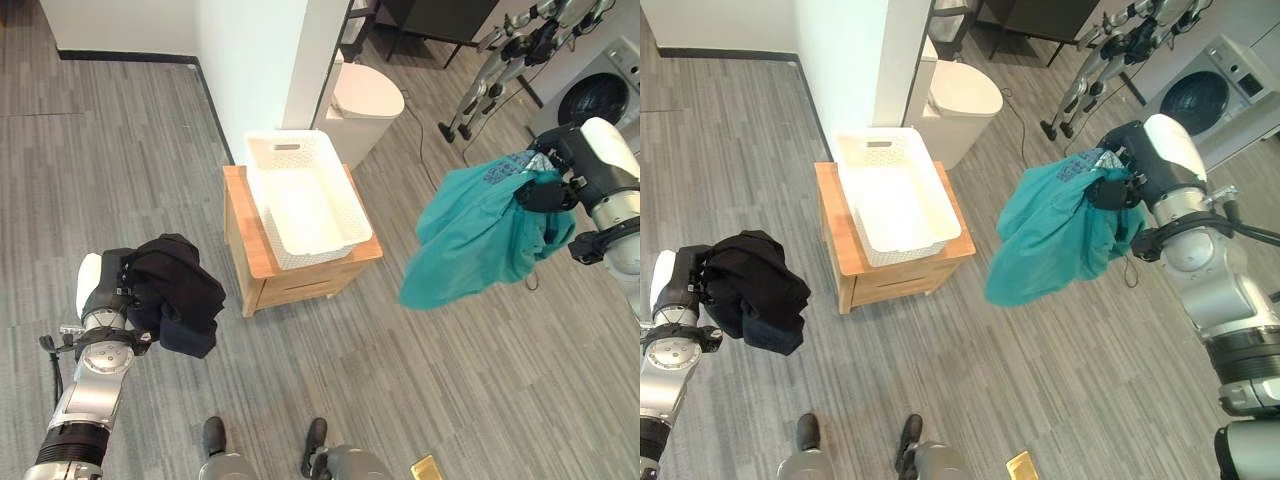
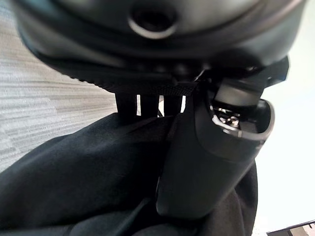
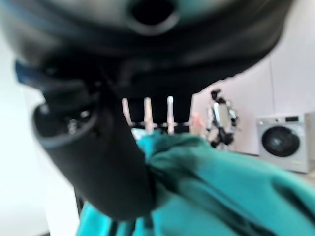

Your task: Pick up bed clothes into laundry basket.

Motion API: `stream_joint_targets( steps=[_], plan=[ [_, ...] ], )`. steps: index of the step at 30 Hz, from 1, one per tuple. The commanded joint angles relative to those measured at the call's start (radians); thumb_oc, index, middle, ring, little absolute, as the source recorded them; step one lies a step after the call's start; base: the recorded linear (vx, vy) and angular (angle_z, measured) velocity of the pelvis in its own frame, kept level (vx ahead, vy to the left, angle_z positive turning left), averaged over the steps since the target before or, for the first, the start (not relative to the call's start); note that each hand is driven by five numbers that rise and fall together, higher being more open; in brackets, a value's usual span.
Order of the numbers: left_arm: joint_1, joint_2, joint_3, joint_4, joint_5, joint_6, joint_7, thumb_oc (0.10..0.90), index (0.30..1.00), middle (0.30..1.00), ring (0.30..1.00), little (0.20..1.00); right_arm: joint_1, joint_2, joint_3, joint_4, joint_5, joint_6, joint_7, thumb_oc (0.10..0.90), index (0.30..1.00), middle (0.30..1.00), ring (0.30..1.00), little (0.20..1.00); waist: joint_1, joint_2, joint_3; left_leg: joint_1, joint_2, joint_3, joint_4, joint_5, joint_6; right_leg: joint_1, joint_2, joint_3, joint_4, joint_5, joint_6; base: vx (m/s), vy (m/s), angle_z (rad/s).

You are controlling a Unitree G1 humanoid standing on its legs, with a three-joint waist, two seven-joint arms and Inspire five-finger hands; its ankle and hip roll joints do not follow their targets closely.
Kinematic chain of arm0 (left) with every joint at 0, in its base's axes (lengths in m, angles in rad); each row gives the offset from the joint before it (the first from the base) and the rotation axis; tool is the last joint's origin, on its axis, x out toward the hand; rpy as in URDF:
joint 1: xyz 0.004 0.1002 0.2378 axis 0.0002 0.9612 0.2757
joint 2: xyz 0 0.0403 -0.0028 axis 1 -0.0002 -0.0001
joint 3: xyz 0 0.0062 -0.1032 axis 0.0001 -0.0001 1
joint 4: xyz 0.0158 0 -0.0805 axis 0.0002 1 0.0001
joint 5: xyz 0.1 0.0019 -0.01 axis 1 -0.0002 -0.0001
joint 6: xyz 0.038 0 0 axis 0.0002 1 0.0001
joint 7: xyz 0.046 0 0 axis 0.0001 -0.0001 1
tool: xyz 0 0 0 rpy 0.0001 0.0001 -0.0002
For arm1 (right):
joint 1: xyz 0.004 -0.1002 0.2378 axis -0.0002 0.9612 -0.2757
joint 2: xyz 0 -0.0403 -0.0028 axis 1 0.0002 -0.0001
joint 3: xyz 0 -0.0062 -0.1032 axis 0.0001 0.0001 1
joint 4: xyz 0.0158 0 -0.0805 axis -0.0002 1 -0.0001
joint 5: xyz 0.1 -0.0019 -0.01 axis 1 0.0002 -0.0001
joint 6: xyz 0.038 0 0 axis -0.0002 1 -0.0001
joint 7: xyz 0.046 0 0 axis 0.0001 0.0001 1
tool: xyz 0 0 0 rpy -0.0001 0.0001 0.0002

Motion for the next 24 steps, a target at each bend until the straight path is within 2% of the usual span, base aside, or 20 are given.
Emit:
stream_joint_targets(
  steps=[1, 3, 4, 6, 9, 11, 12, 13, 14, 16, 17, 18, 19, 21, 23, 24],
  plan=[
    [-0.069, 0.086, -0.042, -0.127, 0.029, -0.102, 0.021, 0.400, 0.300, 0.300, 0.300, 0.300, -0.140, -0.134, -0.011, 0.010, 0.032, -0.021, -0.084, 0.400, 0.300, 0.300, 0.300, 0.300, 0.024, 0.031, -0.087, -0.021, 0.017, -0.077, -0.007, -0.063, -0.025, -0.098, 0.010, 0.094, 0.029, -0.027, 0.074, 0.21, -0.137, 0.63],
    [-0.071, 0.073, -0.051, -0.119, 0.028, -0.107, 0.022, 0.400, 0.300, 0.300, 0.300, 0.300, -0.196, -0.134, 0.035, 0.028, 0.030, -0.021, -0.085, 0.400, 0.300, 0.300, 0.300, 0.300, 0.033, 0.021, -0.097, -0.008, 0.016, -0.083, -0.007, -0.071, -0.025, -0.083, 0.000, 0.100, 0.010, -0.007, 0.065, 0.07, -0.059, 0.53],
    [-0.070, 0.071, -0.049, -0.118, 0.028, -0.107, 0.023, 0.400, 0.300, 0.300, 0.300, 0.300, -0.207, -0.135, 0.045, 0.032, 0.031, -0.022, -0.085, 0.400, 0.300, 0.300, 0.300, 0.300, 0.031, 0.022, -0.097, -0.007, 0.015, -0.083, -0.007, -0.071, -0.025, -0.082, 0.000, 0.100, 0.010, -0.008, 0.065, 0.07, -0.007, 0.23],
    [-0.046, 0.051, -0.061, -0.106, 0.012, -0.115, 0.015, 0.400, 0.300, 0.300, 0.300, 0.300, -0.332, -0.121, 0.146, 0.052, 0.014, -0.018, -0.078, 0.400, 0.300, 0.300, 0.300, 0.300, 0.046, 0.025, -0.124, 0.013, 0.010, -0.084, -0.007, -0.089, -0.020, -0.056, -0.005, 0.096, 0.005, -0.014, 0.053, 0.14, 0.020, 0.10],
    [-0.038, 0.035, -0.061, -0.075, -0.003, -0.114, 0.019, 0.400, 0.300, 0.300, 0.300, 0.300, -0.459, -0.102, 0.252, 0.123, 0.001, -0.015, -0.082, 0.400, 0.300, 0.300, 0.300, 0.300, 0.039, 0.037, -0.142, 0.024, 0.010, -0.087, -0.007, -0.093, -0.022, -0.038, -0.004, 0.091, 0.001, -0.021, 0.050, 0.10, -0.001, 0.11],
    [-0.039, 0.034, -0.071, -0.029, -0.015, -0.111, 0.019, 0.400, 0.300, 0.300, 0.300, 0.300, -0.553, -0.057, 0.324, 0.195, -0.015, -0.005, -0.085, 0.400, 0.300, 0.300, 0.300, 0.300, 0.044, 0.044, -0.155, 0.031, 0.007, -0.088, -0.007, -0.097, -0.021, -0.023, -0.008, 0.093, 0.002, -0.024, 0.048, 0.08, 0.010, 0.16],
    [-0.033, 0.032, -0.084, 0.021, -0.028, -0.100, 0.024, 0.400, 0.300, 0.300, 0.300, 0.300, -0.621, 0.009, 0.376, 0.265, -0.037, 0.002, -0.087, 0.400, 0.300, 0.300, 0.300, 0.300, 0.047, 0.055, -0.164, 0.038, 0.003, -0.089, -0.007, -0.099, -0.018, -0.013, -0.013, 0.090, 0.009, -0.028, 0.046, 0.06, 0.016, 0.10],
    [-0.033, 0.031, -0.081, 0.023, -0.029, -0.101, 0.025, 0.400, 0.300, 0.300, 0.300, 0.300, -0.633, 0.012, 0.388, 0.272, -0.037, 0.001, -0.088, 0.400, 0.300, 0.300, 0.300, 0.300, 0.044, 0.058, -0.164, 0.038, 0.003, -0.089, -0.007, -0.099, -0.018, -0.013, -0.013, 0.090, 0.009, -0.029, 0.046, 0.03, 0.042, 0.00],
    [-0.031, 0.032, -0.089, 0.061, -0.038, -0.090, 0.032, 0.400, 0.300, 0.300, 0.300, 0.300, -0.693, 0.090, 0.432, 0.334, -0.073, 0.007, -0.090, 0.400, 0.300, 0.300, 0.300, 0.300, 0.049, 0.075, -0.160, 0.043, 0.002, -0.088, -0.007, -0.098, -0.011, -0.024, -0.017, 0.086, 0.065, -0.031, 0.046, -0.01, 0.037, 0.01],
    [-0.033, 0.037, -0.085, 0.078, -0.039, -0.086, 0.040, 0.400, 0.300, 0.300, 0.300, 0.300, -0.715, 0.118, 0.445, 0.347, -0.086, 0.012, -0.088, 0.400, 0.300, 0.300, 0.300, 0.300, 0.051, 0.086, -0.156, 0.044, 0.002, -0.086, -0.007, -0.098, -0.008, -0.046, -0.017, 0.088, 0.119, -0.041, 0.050, 0.01, 0.047, 0.01],
    [-0.042, 0.043, -0.081, 0.095, -0.037, -0.078, 0.053, 0.400, 0.300, 0.300, 0.300, 0.300, -0.738, 0.166, 0.447, 0.378, -0.112, 0.017, -0.088, 0.400, 0.300, 0.300, 0.300, 0.300, 0.048, 0.108, -0.143, 0.045, 0.001, -0.095, -0.007, -0.095, -0.006, -0.087, -0.011, 0.100, 0.191, -0.040, 0.062, 0.03, 0.045, -0.02],
    [-0.043, 0.043, -0.081, 0.096, -0.037, -0.078, 0.053, 0.400, 0.300, 0.300, 0.300, 0.300, -0.739, 0.167, 0.448, 0.379, -0.113, 0.017, -0.088, 0.400, 0.300, 0.300, 0.300, 0.300, 0.048, 0.108, -0.143, 0.044, 0.001, -0.095, -0.007, -0.096, -0.006, -0.089, -0.011, 0.100, 0.195, -0.042, 0.062, 0.11, 0.039, -0.06],
    [-0.056, 0.047, -0.086, 0.107, -0.033, -0.079, 0.061, 0.400, 0.300, 0.300, 0.300, 0.300, -0.741, 0.184, 0.446, 0.402, -0.119, 0.022, -0.095, 0.400, 0.300, 0.300, 0.300, 0.300, 0.043, 0.116, -0.142, 0.041, -0.003, -0.108, -0.007, -0.098, -0.008, -0.092, -0.004, 0.113, 0.179, -0.050, 0.060, 0.20, 0.000, 0.09],
    [-0.076, 0.050, -0.096, 0.110, -0.026, -0.072, 0.066, 0.400, 0.300, 0.300, 0.300, 0.300, -0.732, 0.175, 0.447, 0.422, -0.118, 0.023, -0.102, 0.400, 0.300, 0.300, 0.300, 0.300, 0.018, 0.135, -0.138, 0.036, -0.025, -0.178, -0.007, -0.099, -0.011, -0.124, 0.037, 0.232, 0.103, -0.048, 0.049, 0.28, 0.018, 0.41],
    [-0.078, 0.067, -0.101, 0.098, -0.022, -0.083, 0.041, 0.400, 0.300, 0.300, 0.300, 0.300, -0.764, 0.191, 0.462, 0.441, -0.129, 0.032, -0.084, 0.400, 0.300, 0.300, 0.300, 0.300, 0.024, 0.134, -0.140, 0.036, -0.036, -0.203, -0.007, -0.104, -0.011, -0.108, 0.034, 0.249, 0.068, -0.046, 0.046, 0.14, 0.004, 0.87],
    [-0.070, 0.055, -0.104, 0.097, -0.025, -0.086, 0.048, 0.400, 0.300, 0.300, 0.300, 0.300, -0.750, 0.203, 0.457, 0.445, -0.110, 0.025, -0.091, 0.400, 0.300, 0.300, 0.300, 0.300, 0.022, 0.137, -0.142, 0.037, -0.043, -0.210, -0.007, -0.109, -0.011, -0.093, 0.016, 0.246, 0.025, -0.020, 0.041, 0.14, -0.066, 1.02]
  ],
)
